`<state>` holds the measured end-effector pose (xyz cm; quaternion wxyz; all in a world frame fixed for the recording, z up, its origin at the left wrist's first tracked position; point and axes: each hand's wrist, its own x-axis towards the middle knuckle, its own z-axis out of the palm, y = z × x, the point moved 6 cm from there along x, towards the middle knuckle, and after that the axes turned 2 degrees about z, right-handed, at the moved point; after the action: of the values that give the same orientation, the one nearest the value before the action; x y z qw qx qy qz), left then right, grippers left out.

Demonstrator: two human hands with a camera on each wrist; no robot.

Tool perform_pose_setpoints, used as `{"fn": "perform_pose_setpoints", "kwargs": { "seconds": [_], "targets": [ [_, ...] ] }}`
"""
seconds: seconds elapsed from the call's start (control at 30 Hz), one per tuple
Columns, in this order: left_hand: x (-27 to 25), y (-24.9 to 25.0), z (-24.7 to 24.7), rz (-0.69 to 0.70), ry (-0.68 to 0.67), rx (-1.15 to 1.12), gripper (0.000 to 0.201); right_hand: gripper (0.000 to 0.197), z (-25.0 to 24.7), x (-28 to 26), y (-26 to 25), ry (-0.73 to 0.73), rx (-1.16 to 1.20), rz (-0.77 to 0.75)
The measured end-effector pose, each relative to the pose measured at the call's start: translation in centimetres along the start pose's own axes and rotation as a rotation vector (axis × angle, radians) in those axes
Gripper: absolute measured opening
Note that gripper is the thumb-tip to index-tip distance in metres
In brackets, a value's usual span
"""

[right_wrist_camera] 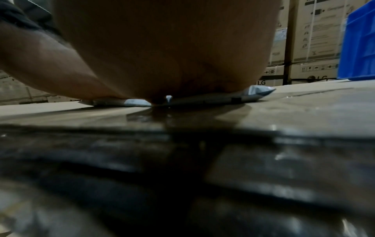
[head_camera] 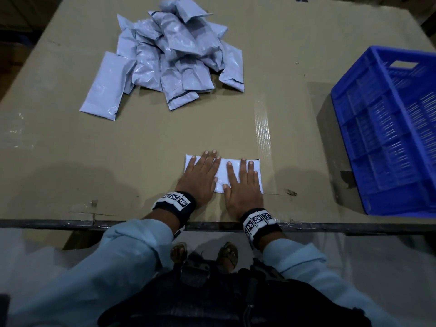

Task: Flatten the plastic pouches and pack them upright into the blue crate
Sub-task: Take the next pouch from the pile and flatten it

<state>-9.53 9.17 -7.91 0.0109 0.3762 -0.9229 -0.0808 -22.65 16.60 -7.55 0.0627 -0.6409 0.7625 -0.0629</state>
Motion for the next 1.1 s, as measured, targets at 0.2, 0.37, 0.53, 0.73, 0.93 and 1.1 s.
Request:
{"fn": "perform_pose_setpoints", "kwargs": {
  "seconds": [0.2,0.37,0.53,0.73,0.93,1.1],
  "targets": [
    [0.07,-0.06,0.20,0.007,-0.003,0.010,0.068,0.069,0.16,0.04,-0.17,-0.018,-0.011,0.011],
    [0.16,-0.09,0.13,0.009,-0.013,0.015,0.068,0.069,0.12,0.17,-0.14,-0.007,-0.008,0.007],
    [0.07,-0.01,0.12,0.012,-0.001,0.003,0.068,0.069,0.30,0.17,-0.04,0.003,-0.001,0.008],
    [0.05,-0.03,0.03,0.010,0.003,0.006,0.068,0.069,0.31,0.11,0.10,0.000,0.010,-0.002],
    [0.01,0.08,-0.05,0.006,0.010,0.006,0.068,0.069,0.18,0.04,0.09,0.013,0.016,-0.009],
    [-0.03,0.07,-0.07,0.007,0.020,0.007,0.068,0.069,0.22,0.05,0.10,0.021,0.021,-0.012]
  ]
}}
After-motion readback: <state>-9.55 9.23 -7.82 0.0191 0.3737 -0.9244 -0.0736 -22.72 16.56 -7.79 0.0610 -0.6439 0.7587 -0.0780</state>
